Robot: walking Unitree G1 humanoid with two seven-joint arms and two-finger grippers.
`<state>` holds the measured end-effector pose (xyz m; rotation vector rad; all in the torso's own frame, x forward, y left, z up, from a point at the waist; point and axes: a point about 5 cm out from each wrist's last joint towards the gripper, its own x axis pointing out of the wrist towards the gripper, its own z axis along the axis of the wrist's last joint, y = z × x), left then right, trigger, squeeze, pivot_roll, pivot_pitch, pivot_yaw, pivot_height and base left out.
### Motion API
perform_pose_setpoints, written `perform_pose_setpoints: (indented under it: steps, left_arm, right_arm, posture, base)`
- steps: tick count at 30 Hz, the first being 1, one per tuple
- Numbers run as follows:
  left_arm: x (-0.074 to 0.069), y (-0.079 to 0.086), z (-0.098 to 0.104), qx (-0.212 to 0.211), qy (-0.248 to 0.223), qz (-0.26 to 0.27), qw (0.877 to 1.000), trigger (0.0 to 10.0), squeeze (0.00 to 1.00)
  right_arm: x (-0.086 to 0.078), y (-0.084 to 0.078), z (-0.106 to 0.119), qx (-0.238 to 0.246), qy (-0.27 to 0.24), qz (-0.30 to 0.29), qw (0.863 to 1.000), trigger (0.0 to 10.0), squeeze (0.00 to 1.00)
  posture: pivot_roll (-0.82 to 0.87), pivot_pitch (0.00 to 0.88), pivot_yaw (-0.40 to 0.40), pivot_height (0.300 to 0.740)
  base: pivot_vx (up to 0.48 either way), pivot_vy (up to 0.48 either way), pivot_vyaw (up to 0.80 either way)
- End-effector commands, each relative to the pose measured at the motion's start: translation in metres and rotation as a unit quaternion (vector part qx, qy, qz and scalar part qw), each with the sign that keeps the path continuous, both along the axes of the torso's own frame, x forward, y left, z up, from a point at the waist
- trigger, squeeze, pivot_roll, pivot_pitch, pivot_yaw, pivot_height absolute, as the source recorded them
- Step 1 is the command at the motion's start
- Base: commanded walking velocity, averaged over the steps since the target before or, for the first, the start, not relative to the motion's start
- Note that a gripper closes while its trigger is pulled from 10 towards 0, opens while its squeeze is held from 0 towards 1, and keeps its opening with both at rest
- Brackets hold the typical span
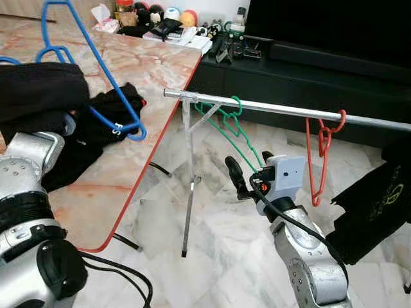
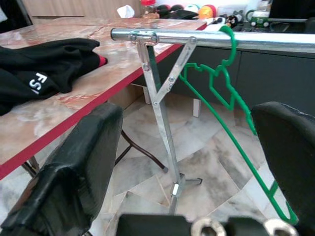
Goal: Hang hanger
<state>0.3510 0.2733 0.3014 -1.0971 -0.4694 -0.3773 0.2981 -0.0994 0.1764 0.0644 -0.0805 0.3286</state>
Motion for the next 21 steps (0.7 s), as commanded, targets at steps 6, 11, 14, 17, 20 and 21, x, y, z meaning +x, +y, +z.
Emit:
perform_pose_setpoints:
  steps: [6,11,14,17,20,21]
  left_arm:
    - [-0.02,0.032,0.031,-0.21,-0.12,0.067,0.968,10.0,0.0]
    - [-0.02,0.048,0.019,-0.329,-0.123,0.113,0.929,10.0,0.0]
    - [-0.017,0.04,0.01,-0.379,-0.145,0.097,0.909,10.0,0.0]
    - [-0.011,0.026,0.004,-0.388,-0.135,0.076,0.909,10.0,0.0]
    - [-0.006,0.011,0.002,-0.408,-0.124,0.046,0.903,10.0,0.0]
    - [-0.006,0.008,0.003,-0.411,-0.123,0.041,0.902,10.0,0.0]
  right_arm:
    - [-0.001,-0.001,-0.001,-0.001,-0.002,0.002,1.0,10.0,0.0]
    - [-0.001,0.0,-0.001,-0.001,0.001,0.005,1.0,10.0,0.0]
    - [0.0,0.0,-0.001,-0.002,0.0,0.006,1.0,10.0,0.0]
    - [0.0,0.0,0.0,-0.003,-0.002,0.007,1.0,10.0,0.0]
    - [0.0,-0.003,0.0,-0.008,-0.001,0.005,1.0,10.0,0.0]
    - [0.0,-0.005,-0.001,-0.009,0.0,0.003,1.0,10.0,0.0]
  posture:
    - [0.1,0.155,-0.08,0.74]
    - [0.1,0.157,-0.086,0.74]
    - [0.09,0.153,-0.091,0.74]
    - [0.08,0.151,-0.094,0.74]
    - [0.09,0.152,-0.094,0.74]
    - [0.09,0.149,-0.097,0.74]
  base:
    - [0.0,0.0,0.0]
    - [0.0,0.0,0.0]
    - [0.0,0.0,0.0]
    - [0.0,0.0,0.0]
    - [0.0,0.0,0.0]
    - [0.0,0.0,0.0]
